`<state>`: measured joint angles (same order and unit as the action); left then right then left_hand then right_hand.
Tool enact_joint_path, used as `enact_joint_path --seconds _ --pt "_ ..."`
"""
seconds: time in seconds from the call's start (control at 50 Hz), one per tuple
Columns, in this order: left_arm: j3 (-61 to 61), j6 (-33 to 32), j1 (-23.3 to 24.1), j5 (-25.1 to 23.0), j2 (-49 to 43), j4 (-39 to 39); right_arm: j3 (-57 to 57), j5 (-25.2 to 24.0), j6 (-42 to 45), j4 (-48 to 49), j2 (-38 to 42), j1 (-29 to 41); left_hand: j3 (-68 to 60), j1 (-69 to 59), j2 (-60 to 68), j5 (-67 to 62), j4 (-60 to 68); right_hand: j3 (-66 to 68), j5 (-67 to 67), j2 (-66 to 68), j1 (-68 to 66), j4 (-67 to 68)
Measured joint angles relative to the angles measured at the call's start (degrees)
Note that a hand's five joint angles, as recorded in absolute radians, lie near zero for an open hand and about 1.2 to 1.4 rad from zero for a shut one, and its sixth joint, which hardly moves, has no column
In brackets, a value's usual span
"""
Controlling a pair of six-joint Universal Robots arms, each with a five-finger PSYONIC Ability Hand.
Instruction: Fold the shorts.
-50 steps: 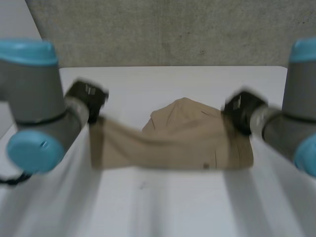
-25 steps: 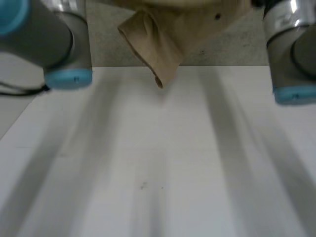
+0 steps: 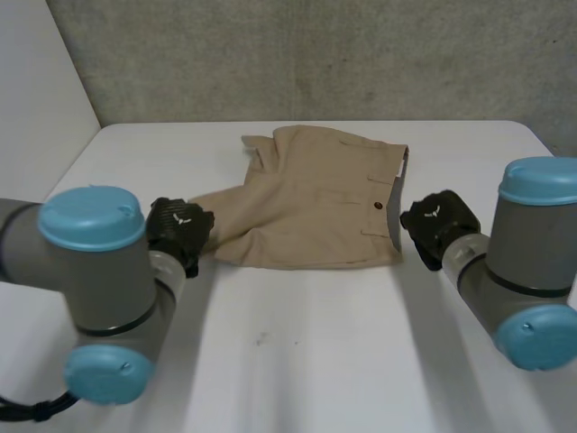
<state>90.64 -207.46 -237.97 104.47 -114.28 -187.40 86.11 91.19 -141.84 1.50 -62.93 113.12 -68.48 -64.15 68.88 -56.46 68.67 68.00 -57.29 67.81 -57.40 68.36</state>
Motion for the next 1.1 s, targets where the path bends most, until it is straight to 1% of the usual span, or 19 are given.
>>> enact_joint_path --seconds 0.12,0.16,0.18,0.2,0.22,0.24,0.28,0.32,0.34,0.36,0.48,0.64,0.9,0.96,1.0,1.02,1.04,1.06,1.1 --pt "3.26 -0.15 -0.16 -0.2 7.6 8.41 3.88 -2.71 1.87 -7.7 -5.26 -0.2 0.0 0.01 0.0 0.0 0.0 -0.05 0.04 -0.04 0.05 -0.06" --pt "3.63 -0.15 -0.21 -0.23 8.38 9.15 4.22 -2.98 1.97 -7.95 -5.59 -0.25 0.0 0.01 0.0 0.0 0.0 -0.05 0.04 -0.04 0.05 -0.06" --pt "4.76 -0.12 -0.43 -0.29 10.74 10.99 5.8 -4.07 1.77 -7.93 -6.86 -0.63 0.0 0.01 0.0 0.0 0.0 -10.13 8.66 -10.03 8.28 -10.4" --pt "5.05 -0.11 -0.49 -0.3 11.3 11.36 6.35 -4.37 1.41 -7.41 -7.19 -0.81 0.0 0.01 0.0 0.0 0.0 -10.13 8.66 -10.03 8.28 -10.4" --pt "5.51 -0.09 -0.57 -0.31 12.23 11.82 7.38 -4.84 0.12 -5.81 -7.64 -1.15 0.0 0.01 0.0 0.0 0.0 -21.52 19.16 -21.47 17.08 -21.19" --pt "5.72 -0.05 -0.57 -0.3 12.86 12.0 8.06 -5.11 -1.22 -4.25 -7.81 -1.37 0.0 0.01 0.0 0.0 0.0 -25.47 23.77 -25.97 20.72 -25.68" --pt "5.82 -0.01 -0.54 -0.3 13.24 12.06 8.53 -5.26 -2.45 -2.96 -7.89 -1.51 0.0 0.01 0.0 0.0 0.0 -25.47 23.77 -25.97 20.72 -25.68" --pt "5.78 0.32 -0.15 -0.27 14.55 11.79 10.41 -5.69 -9.74 3.63 -7.71 -1.94 0.0 0.01 0.0 0.0 0.0 -34.54 33.32 -34.16 27.92 -34.75" --pt "5.78 0.32 -0.15 -0.27 14.55 11.79 10.41 -5.69 -9.74 3.63 -7.71 -1.94 0.0 0.01 0.0 0.0 0.0 -34.54 33.32 -34.16 27.92 -34.75" --pt "5.05 0.93 0.59 -0.24 15.17 11.1 11.13 -5.87 -15.5 7.49 -6.87 -2.01 0.0 0.01 0.0 0.0 0.0 -35.82 34.54 -35.09 28.77 -35.76" --pt "0.79 4.26 4.07 -0.14 16.67 8.91 11.02 -6.11 -27.4 12.65 -2.2 -1.27 0.0 0.01 0.0 0.0 0.0 -40.07 39.28 -39.58 32.36 -40.36" --pt "-5.6 6.84 6.61 0.04 16.68 8.15 9.08 -5.87 -29.47 13.35 3.69 2.18 0.0 0.01 0.01 0.0 0.0 -40.07 39.27 -39.58 32.36 -40.36" --pt "-11.91 8.13 6.84 0.37 15.63 8.32 4.14 -4.49 -28.57 15.57 8.65 3.48 0.0 0.01 0.01 0.0 0.0 -38.91 37.98 -39.14 32.15 -39.76" --pt "-13.06 9.19 6.6 0.45 15.63 8.37 2.77 -2.97 -28.41 17.17 9.98 3.47 0.0 0.01 0.01 0.0 0.0 -32.26 32.65 -32.24 26.91 -32.81" --pt "-13.57 9.73 6.48 0.47 15.66 8.41 1.96 -1.78 -28.26 18.05 10.63 3.44 0.0 0.01 0.01 0.0 0.0 -21.12 22.66 -20.67 18.39 -22.11" --pt "-13.67 9.83 6.46 0.47 15.67 8.42 1.82 -1.55 -28.23 18.18 10.73 3.43 0.0 0.01 0.01 0.0 0.0 -21.12 22.66 -20.67 18.39 -22.11" --pt "-13.92 10.08 6.4 0.48 15.73 8.46 1.36 -0.81 -28.15 18.6 10.98 3.39 0.0 0.01 0.01 0.0 0.0 -10.56 11.64 -9.16 9.2 -10.86" --pt "-14.03 10.19 6.36 0.48 15.76 8.49 1.09 -0.42 -28.11 18.81 11.06 3.36 0.0 0.01 0.01 0.0 0.0 -3.98 4.98 -3.38 4.36 -4.24" --pt "-14.11 10.27 6.35 0.48 15.79 8.52 0.86 -0.06 -28.08 18.98 11.09 3.33 0.0 0.01 0.01 0.0 0.0 -2.2 3.1 -1.59 3.12 -2.43"
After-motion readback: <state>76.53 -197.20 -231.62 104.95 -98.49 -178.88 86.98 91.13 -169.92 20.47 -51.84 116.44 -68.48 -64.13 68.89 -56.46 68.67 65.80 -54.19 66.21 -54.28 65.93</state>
